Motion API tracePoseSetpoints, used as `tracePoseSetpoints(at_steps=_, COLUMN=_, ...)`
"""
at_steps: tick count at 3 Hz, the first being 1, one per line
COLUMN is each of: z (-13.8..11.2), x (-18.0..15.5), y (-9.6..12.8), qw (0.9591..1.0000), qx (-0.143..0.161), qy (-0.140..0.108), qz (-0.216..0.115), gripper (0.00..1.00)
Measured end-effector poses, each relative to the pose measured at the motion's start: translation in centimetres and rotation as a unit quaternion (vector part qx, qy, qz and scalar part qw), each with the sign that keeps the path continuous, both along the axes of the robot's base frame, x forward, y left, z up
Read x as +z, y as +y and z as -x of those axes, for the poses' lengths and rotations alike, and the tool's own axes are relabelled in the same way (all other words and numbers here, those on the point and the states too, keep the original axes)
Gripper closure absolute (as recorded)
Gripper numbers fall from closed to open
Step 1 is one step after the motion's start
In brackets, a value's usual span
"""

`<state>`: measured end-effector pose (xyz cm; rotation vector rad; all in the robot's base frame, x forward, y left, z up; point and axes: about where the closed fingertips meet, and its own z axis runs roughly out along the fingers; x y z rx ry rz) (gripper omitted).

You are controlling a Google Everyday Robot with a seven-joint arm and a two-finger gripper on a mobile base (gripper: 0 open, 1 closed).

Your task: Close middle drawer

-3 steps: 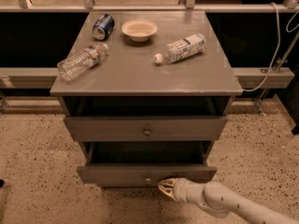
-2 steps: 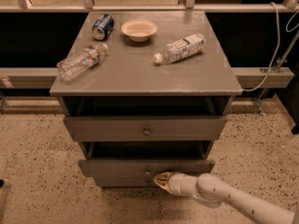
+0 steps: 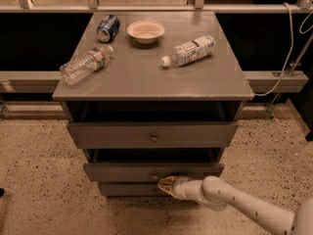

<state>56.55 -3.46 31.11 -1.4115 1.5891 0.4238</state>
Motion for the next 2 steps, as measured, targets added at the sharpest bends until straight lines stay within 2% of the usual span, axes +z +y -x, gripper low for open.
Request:
tracePoseSetpoints(at_steps=1, z=-2.25, x=-0.54, y=-0.36, qw=0.9999, qx=-0.007, qy=0.005, qz=-0.006, gripper=1.00)
tracePoseSetpoints(at_steps=2, z=-2.37, x=-0.45, y=-1.01, qw=0.9999, qx=-0.003, qy=0.002, qz=-0.013, gripper=1.00)
